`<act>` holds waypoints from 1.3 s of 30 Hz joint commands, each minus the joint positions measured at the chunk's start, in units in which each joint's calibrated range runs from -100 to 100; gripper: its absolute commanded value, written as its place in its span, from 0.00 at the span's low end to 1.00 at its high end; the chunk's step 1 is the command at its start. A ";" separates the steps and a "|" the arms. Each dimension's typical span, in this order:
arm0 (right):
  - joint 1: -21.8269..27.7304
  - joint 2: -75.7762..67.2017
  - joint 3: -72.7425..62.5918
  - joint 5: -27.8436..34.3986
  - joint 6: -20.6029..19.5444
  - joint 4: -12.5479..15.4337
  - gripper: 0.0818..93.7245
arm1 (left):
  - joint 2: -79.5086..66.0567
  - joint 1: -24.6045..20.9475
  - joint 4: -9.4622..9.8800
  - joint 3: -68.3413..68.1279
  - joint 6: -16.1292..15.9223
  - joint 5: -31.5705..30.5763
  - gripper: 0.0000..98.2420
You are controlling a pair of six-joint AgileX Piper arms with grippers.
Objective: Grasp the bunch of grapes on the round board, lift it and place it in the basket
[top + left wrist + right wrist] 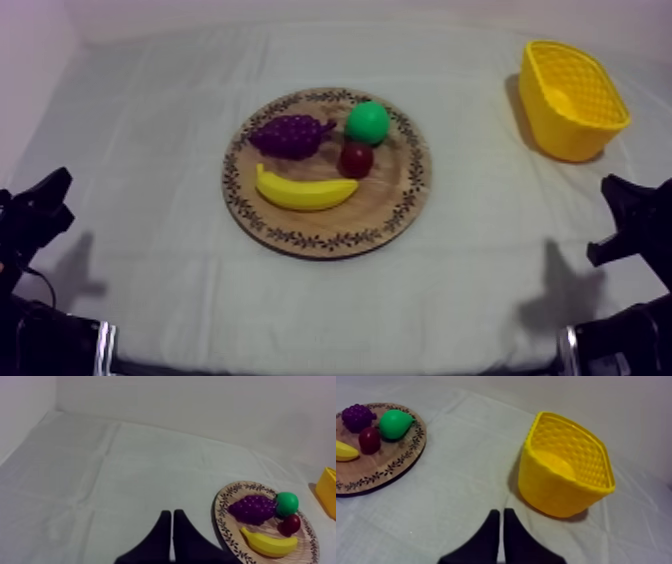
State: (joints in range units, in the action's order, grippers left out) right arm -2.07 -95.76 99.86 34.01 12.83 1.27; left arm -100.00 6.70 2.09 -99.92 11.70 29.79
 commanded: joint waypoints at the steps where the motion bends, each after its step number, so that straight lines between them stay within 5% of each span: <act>1: 1.69 0.01 0.02 0.02 -7.04 0.26 0.00 | 0.00 0.00 -0.02 0.03 -0.01 0.03 0.00; 22: 1.99 0.01 0.02 1.68 -6.91 -0.16 0.00 | 0.00 0.00 -0.02 0.03 -0.01 0.03 0.00; 39: 0.43 14.19 -12.93 3.45 0.81 -0.21 0.00 | 0.00 0.00 -0.02 0.03 -0.01 0.03 0.00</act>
State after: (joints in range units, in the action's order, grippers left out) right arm -1.43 -85.37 91.19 37.24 13.15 1.34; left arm -100.00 6.70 2.09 -99.92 11.70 29.87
